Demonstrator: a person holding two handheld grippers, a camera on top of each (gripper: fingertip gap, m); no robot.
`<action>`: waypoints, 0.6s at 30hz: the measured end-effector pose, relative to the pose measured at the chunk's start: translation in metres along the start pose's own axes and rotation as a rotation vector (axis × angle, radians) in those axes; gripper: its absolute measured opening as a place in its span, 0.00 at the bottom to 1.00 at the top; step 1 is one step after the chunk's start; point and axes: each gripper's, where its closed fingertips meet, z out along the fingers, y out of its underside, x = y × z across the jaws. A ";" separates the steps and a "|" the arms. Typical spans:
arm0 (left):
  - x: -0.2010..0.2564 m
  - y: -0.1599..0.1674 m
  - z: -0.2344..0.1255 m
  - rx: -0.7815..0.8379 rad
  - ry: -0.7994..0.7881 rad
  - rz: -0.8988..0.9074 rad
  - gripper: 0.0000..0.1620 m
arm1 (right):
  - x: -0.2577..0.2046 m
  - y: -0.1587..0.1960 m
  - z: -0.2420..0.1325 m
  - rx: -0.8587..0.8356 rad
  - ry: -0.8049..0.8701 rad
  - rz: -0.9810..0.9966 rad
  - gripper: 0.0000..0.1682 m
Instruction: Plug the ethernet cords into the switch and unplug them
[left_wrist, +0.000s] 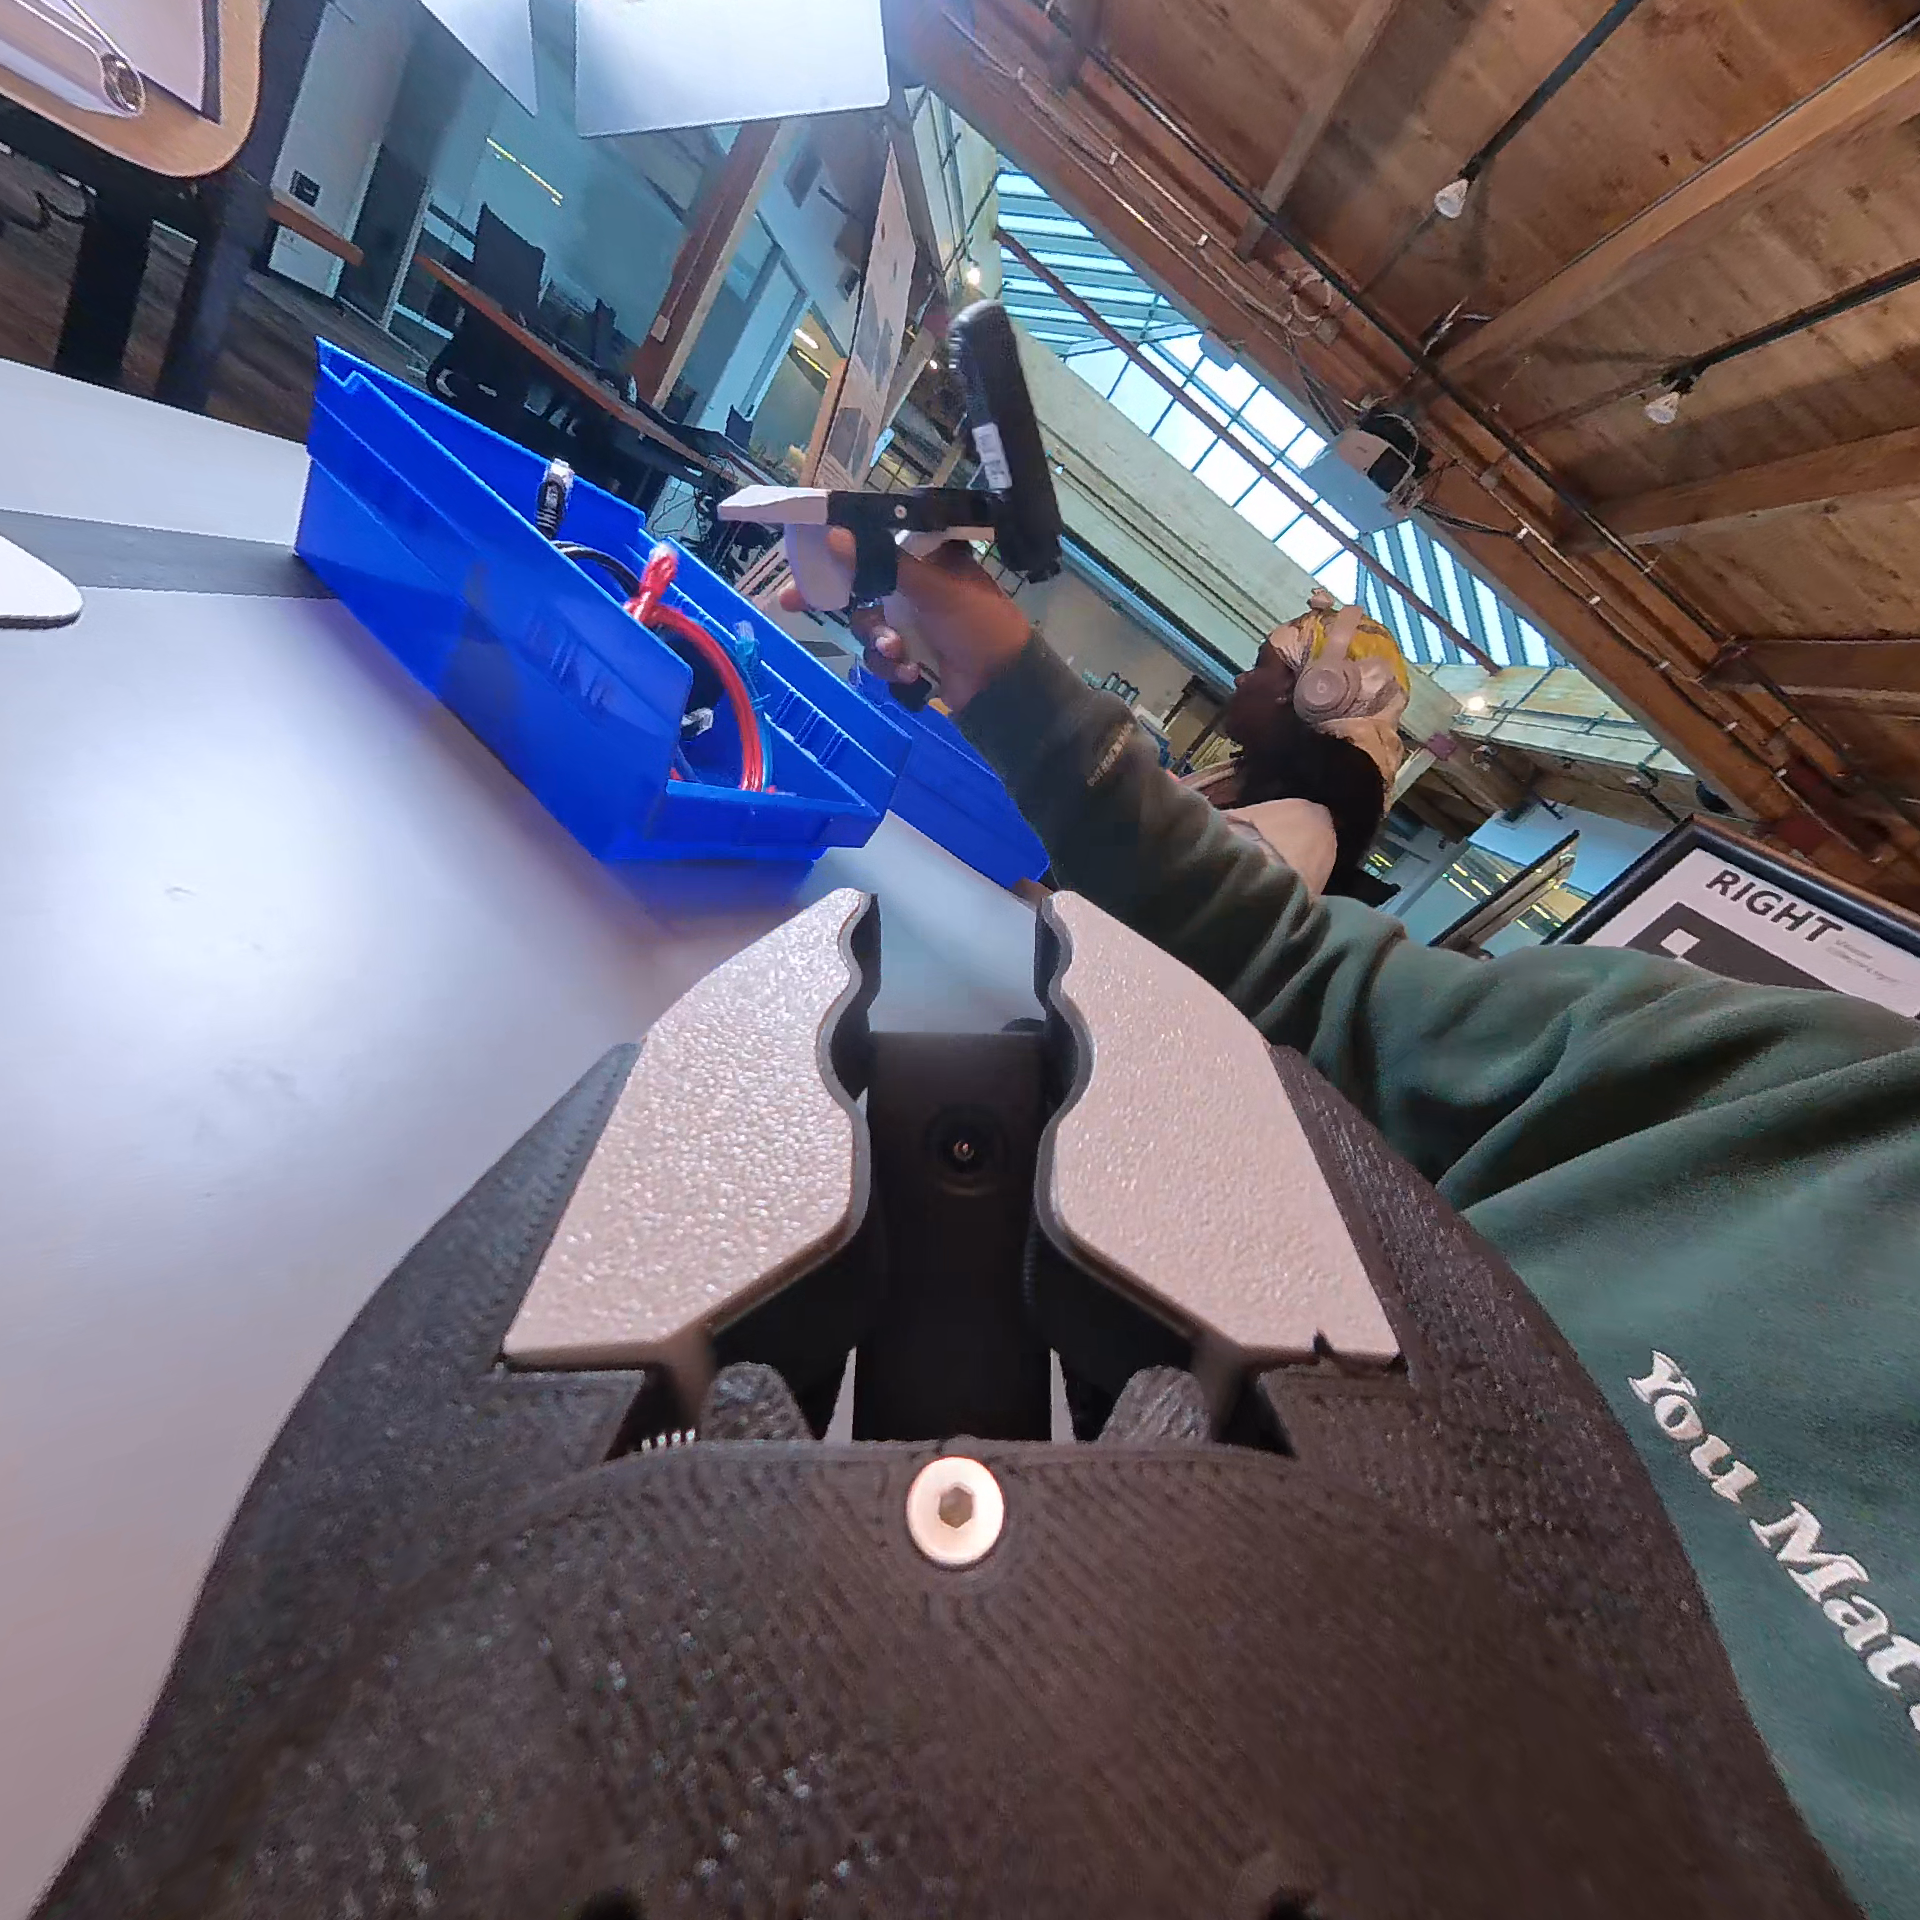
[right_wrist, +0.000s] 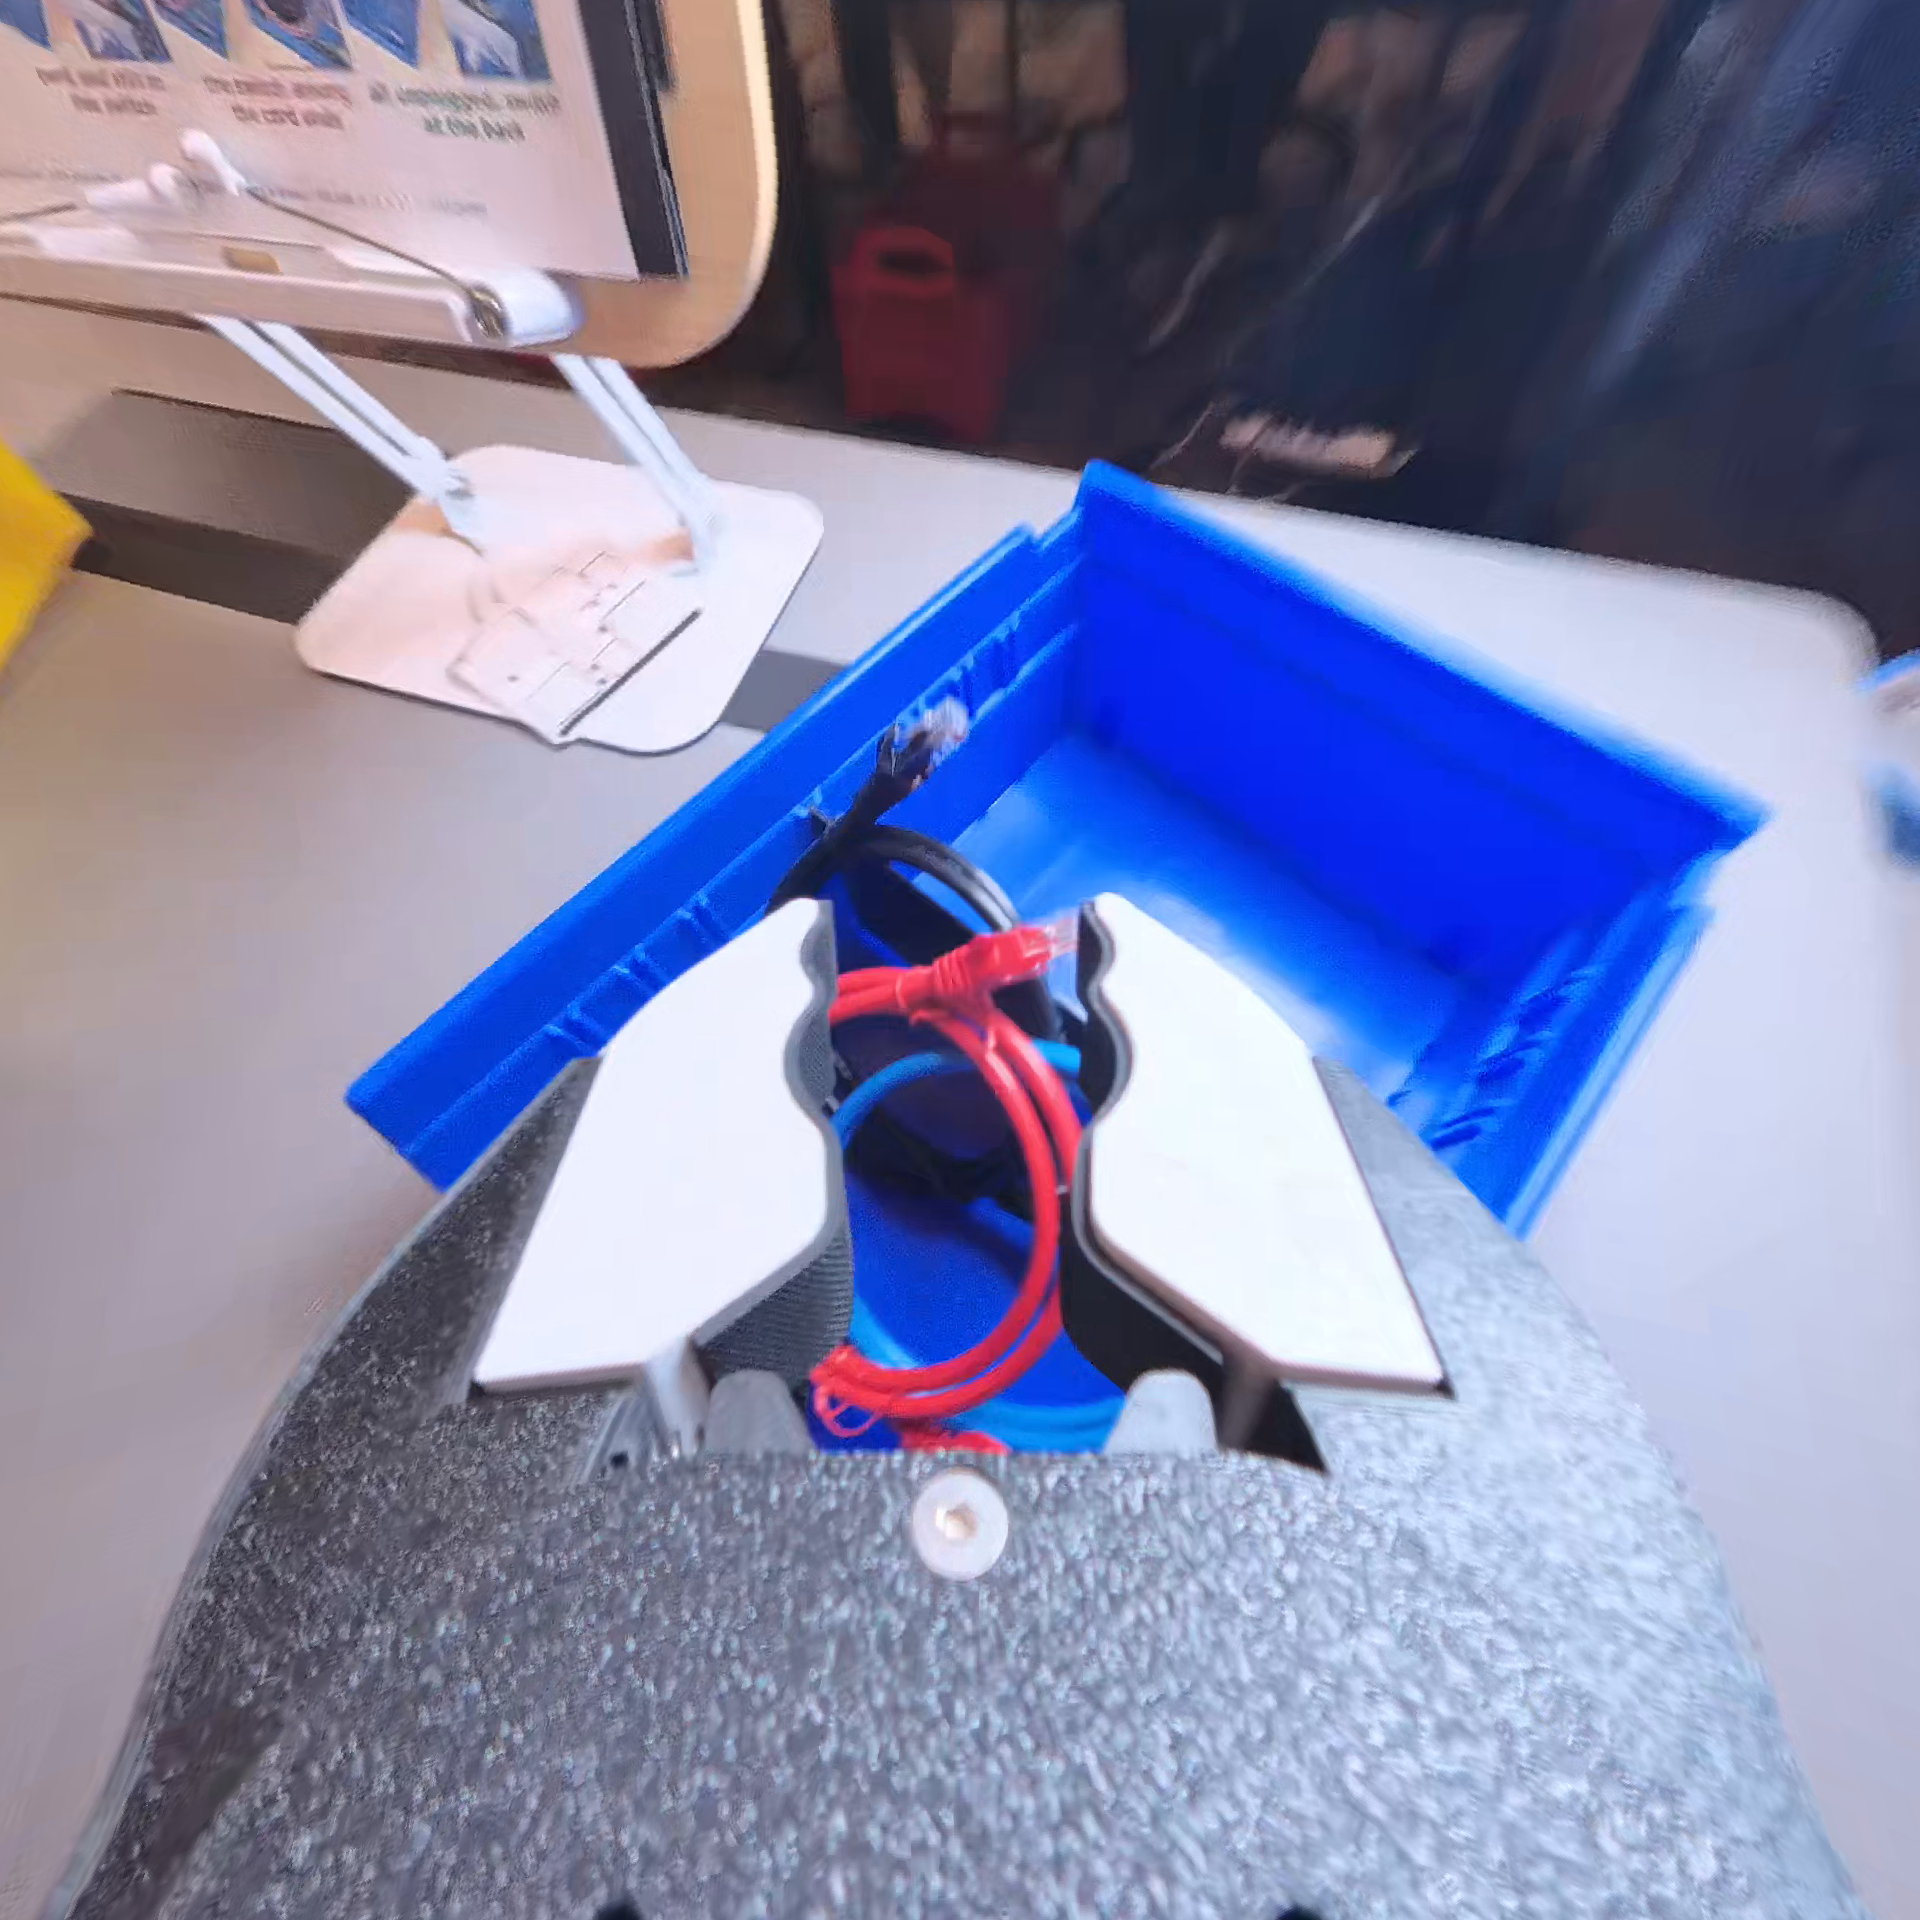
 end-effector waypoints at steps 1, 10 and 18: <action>0.000 0.000 0.000 0.002 0.002 -0.001 0.18 | -0.006 -0.007 -0.008 0.054 0.048 -0.083 0.30; 0.011 0.001 0.006 0.024 0.059 -0.019 0.18 | -0.300 0.079 -0.062 0.061 -0.879 -0.265 0.39; 0.018 0.000 0.008 0.041 0.088 -0.019 0.18 | -0.382 0.121 -0.069 -0.053 -1.267 0.046 0.16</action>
